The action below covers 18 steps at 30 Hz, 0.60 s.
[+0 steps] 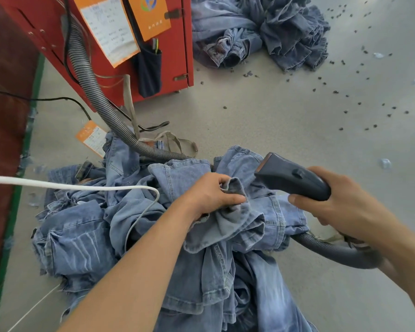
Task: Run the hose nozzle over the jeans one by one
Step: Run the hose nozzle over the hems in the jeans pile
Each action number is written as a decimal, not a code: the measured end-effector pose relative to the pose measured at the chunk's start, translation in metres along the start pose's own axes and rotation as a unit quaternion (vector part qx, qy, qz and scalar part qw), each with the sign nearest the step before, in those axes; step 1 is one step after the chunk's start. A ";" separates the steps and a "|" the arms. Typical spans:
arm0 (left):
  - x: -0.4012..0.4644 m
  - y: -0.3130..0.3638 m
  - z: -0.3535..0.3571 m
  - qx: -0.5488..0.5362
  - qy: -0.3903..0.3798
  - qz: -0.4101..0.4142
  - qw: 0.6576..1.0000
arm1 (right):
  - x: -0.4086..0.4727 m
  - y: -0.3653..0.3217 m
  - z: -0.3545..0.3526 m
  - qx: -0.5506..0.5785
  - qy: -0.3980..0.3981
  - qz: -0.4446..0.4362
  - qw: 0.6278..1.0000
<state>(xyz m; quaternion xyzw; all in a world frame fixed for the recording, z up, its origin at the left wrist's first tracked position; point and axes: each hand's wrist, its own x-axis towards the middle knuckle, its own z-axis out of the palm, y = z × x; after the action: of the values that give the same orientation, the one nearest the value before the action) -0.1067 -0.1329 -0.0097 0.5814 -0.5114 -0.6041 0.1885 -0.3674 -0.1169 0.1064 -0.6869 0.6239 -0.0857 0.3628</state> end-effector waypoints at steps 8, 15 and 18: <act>0.009 -0.002 0.012 -0.077 0.154 -0.056 0.984 | -0.001 0.006 0.005 -0.037 0.000 0.008 0.999; 0.006 0.001 0.003 -0.351 0.068 -0.156 0.921 | -0.001 0.011 0.017 -0.071 -0.027 -0.008 0.997; -0.001 0.002 0.005 -0.408 0.006 -0.152 0.900 | 0.001 0.011 0.022 -0.089 -0.045 -0.005 0.995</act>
<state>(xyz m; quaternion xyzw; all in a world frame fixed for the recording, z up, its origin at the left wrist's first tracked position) -0.1112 -0.1312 -0.0088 0.5277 -0.1245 -0.7778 0.3179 -0.3632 -0.1091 0.0836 -0.7227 0.6084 -0.0008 0.3279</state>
